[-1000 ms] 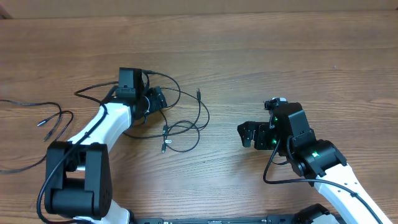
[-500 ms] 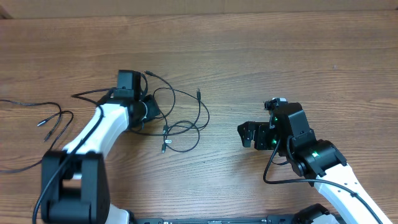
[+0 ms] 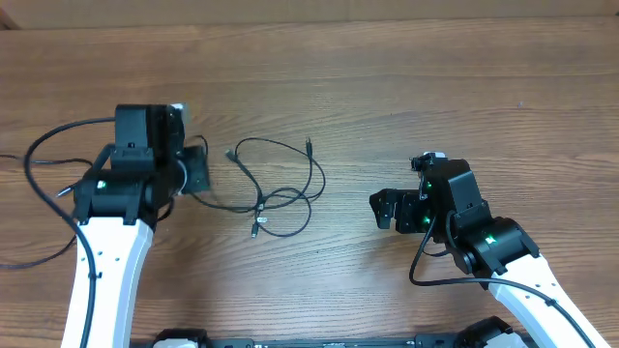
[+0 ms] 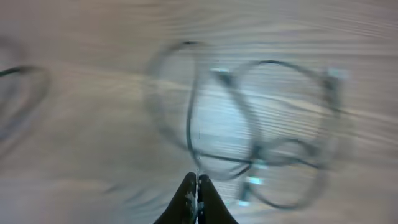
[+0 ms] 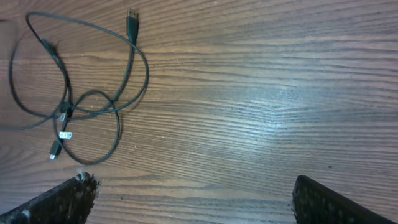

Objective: Untangle cables

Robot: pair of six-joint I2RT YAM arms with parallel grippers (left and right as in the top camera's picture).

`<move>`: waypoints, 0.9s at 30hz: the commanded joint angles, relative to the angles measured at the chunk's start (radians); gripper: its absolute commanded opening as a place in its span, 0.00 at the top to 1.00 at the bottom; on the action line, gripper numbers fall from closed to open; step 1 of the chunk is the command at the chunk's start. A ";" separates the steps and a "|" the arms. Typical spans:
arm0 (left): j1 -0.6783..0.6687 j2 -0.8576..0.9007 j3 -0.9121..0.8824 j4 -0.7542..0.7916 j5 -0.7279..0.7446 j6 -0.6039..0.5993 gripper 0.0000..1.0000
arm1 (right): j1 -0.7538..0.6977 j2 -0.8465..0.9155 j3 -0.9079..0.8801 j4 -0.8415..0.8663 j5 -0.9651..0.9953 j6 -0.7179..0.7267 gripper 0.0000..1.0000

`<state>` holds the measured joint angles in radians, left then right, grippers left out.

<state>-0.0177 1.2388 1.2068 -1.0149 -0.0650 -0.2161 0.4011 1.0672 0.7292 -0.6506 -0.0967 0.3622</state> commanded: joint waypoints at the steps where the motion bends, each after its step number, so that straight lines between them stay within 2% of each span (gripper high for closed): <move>1: 0.050 -0.015 0.015 -0.003 -0.309 -0.101 0.96 | 0.003 -0.003 0.003 -0.004 0.006 -0.003 0.01; 7: 0.163 -0.027 0.187 -0.005 -0.319 -0.103 0.96 | 0.003 -0.003 0.003 -0.006 0.006 -0.003 0.01; 12: 0.192 -0.027 0.294 -0.002 -0.140 -0.100 0.96 | 0.003 -0.003 0.003 -0.005 0.006 -0.003 0.01; 15: 0.191 -0.017 0.291 -0.037 -0.002 -0.073 0.88 | 0.003 -0.003 0.003 -0.003 0.006 -0.003 0.01; 16: 0.191 -0.010 0.287 -0.052 0.039 -0.066 0.83 | 0.003 -0.003 0.003 -0.003 0.006 -0.003 0.01; 17: 0.191 0.000 0.281 -0.068 0.084 -0.051 0.73 | 0.003 -0.003 0.003 -0.003 0.006 -0.003 0.01; 18: 0.188 0.019 0.268 -0.090 0.143 -0.038 0.54 | 0.003 -0.003 0.003 -0.003 0.006 -0.003 0.01; 20: 0.183 0.045 0.247 -0.114 0.211 -0.038 0.31 | 0.003 -0.003 0.003 -0.003 0.006 -0.003 0.01; 21: 0.179 0.060 0.232 -0.126 0.252 -0.039 0.25 | 0.003 -0.003 0.003 -0.002 0.006 -0.003 0.01; 23: 0.173 0.098 0.193 -0.151 0.319 -0.051 0.20 | 0.003 -0.003 0.003 -0.003 0.006 -0.003 0.01; 24: 0.172 0.119 0.169 -0.165 0.339 -0.080 0.18 | 0.003 -0.003 0.003 -0.003 0.006 -0.003 0.01; 26: 0.172 0.159 0.121 -0.185 0.357 -0.167 0.02 | 0.003 -0.003 0.003 -0.003 0.006 -0.003 0.01; 27: 0.171 0.183 0.093 -0.190 0.369 -0.224 0.01 | 0.003 -0.003 0.003 -0.003 0.006 -0.003 0.01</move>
<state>0.1596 1.3712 1.3613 -1.1915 0.1905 -0.3180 0.4011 1.0672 0.7292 -0.6579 -0.0967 0.3626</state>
